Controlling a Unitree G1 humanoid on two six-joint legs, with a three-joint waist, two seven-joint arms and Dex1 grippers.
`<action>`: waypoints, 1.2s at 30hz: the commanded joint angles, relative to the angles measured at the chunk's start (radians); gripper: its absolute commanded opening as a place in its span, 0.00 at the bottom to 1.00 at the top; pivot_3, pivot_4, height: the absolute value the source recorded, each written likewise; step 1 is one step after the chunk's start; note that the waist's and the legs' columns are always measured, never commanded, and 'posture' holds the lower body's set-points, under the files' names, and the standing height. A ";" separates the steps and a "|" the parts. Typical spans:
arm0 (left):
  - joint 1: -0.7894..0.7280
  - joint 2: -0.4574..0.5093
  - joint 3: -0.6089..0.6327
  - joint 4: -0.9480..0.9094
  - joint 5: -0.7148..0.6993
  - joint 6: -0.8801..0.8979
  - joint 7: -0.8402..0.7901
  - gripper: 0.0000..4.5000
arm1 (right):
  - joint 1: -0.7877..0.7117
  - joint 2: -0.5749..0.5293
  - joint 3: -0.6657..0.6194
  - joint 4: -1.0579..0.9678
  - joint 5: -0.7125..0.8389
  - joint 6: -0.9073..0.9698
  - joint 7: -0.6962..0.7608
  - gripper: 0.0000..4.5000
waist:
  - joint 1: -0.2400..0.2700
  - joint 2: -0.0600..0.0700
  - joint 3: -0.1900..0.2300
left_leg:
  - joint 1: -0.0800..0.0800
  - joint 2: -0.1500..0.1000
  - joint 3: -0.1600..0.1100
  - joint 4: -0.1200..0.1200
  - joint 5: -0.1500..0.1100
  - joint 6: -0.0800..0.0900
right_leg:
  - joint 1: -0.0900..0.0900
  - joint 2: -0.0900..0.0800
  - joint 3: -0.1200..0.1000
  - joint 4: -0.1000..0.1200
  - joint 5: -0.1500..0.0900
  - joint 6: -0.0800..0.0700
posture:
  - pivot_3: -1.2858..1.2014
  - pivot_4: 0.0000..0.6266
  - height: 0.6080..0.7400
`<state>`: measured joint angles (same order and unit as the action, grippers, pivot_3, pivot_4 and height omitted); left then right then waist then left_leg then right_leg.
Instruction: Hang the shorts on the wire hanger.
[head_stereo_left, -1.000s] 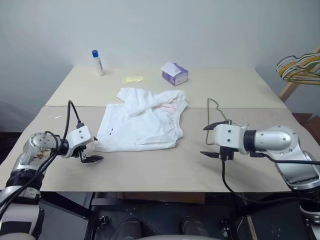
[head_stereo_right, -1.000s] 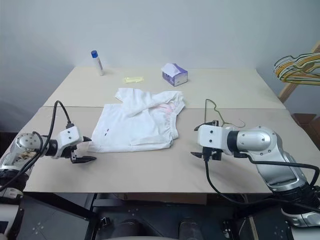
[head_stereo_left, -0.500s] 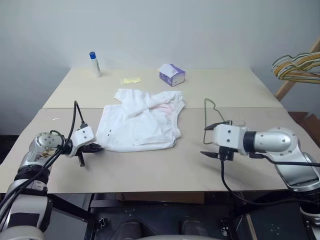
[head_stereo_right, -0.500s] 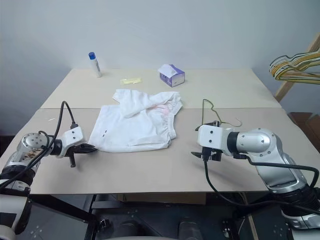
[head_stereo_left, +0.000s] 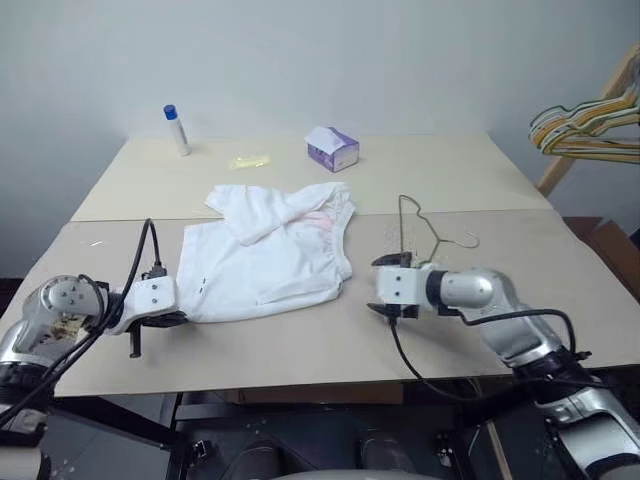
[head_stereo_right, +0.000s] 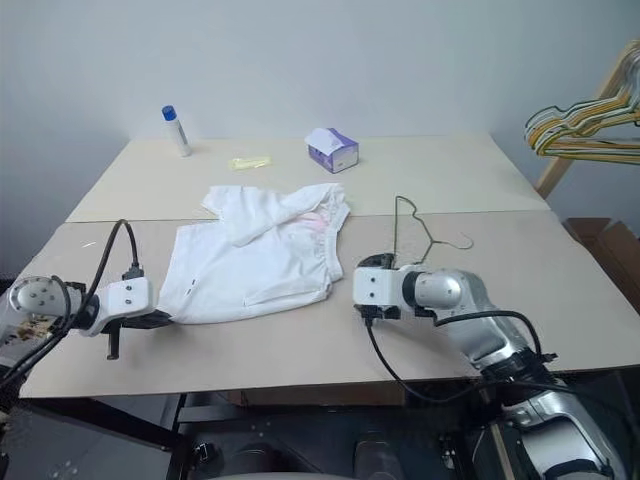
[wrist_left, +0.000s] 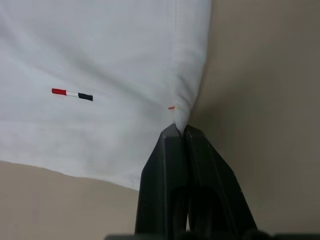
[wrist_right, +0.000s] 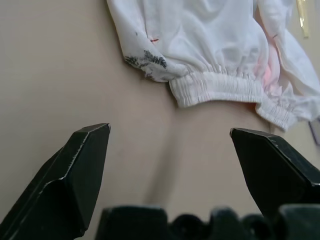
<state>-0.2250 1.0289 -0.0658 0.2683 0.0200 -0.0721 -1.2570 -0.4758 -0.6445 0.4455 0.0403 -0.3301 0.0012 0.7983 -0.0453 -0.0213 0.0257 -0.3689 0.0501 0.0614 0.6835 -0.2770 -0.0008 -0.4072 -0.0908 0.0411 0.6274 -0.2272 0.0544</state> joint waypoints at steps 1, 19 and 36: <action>0.032 0.047 0.069 -0.098 -0.039 0.053 0.008 0.01 | -0.041 0.041 0.025 0.063 -0.058 -0.116 -0.066 1.00 | 0.002 0.000 0.000 | 0.000 0.000 0.000 0.000 0.000 0.000 | 0.000 0.000 0.000 0.000 0.000 0.000 | 0.54 0.00 1.00; 0.110 0.111 0.132 -0.178 -0.066 0.096 0.022 0.00 | -0.196 0.217 0.087 0.464 -0.196 -0.344 -0.238 0.57 | 0.005 -0.002 0.000 | 0.001 0.000 0.000 -0.001 0.000 0.000 | 0.001 0.000 0.000 0.001 0.000 -0.001 | 0.55 0.00 1.00; 0.273 0.102 0.235 -0.317 -0.160 0.143 0.034 0.00 | -0.009 -0.028 -0.009 -0.028 -0.100 -0.256 0.034 0.01 | 0.015 -0.002 0.000 | -0.001 0.000 0.000 -0.001 0.000 0.000 | 0.000 0.000 0.000 -0.001 -0.001 0.000 | 0.53 0.00 1.00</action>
<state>0.0214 1.1039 0.1076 0.0189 -0.1196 0.0606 -1.2208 -0.4859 -0.6420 0.4939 0.1434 -0.4834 -0.2926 0.7694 -0.0301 -0.0230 0.0255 -0.3692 0.0502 0.0610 0.6822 -0.2772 -0.0006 -0.4073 -0.0912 0.0406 0.6265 -0.2283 0.0543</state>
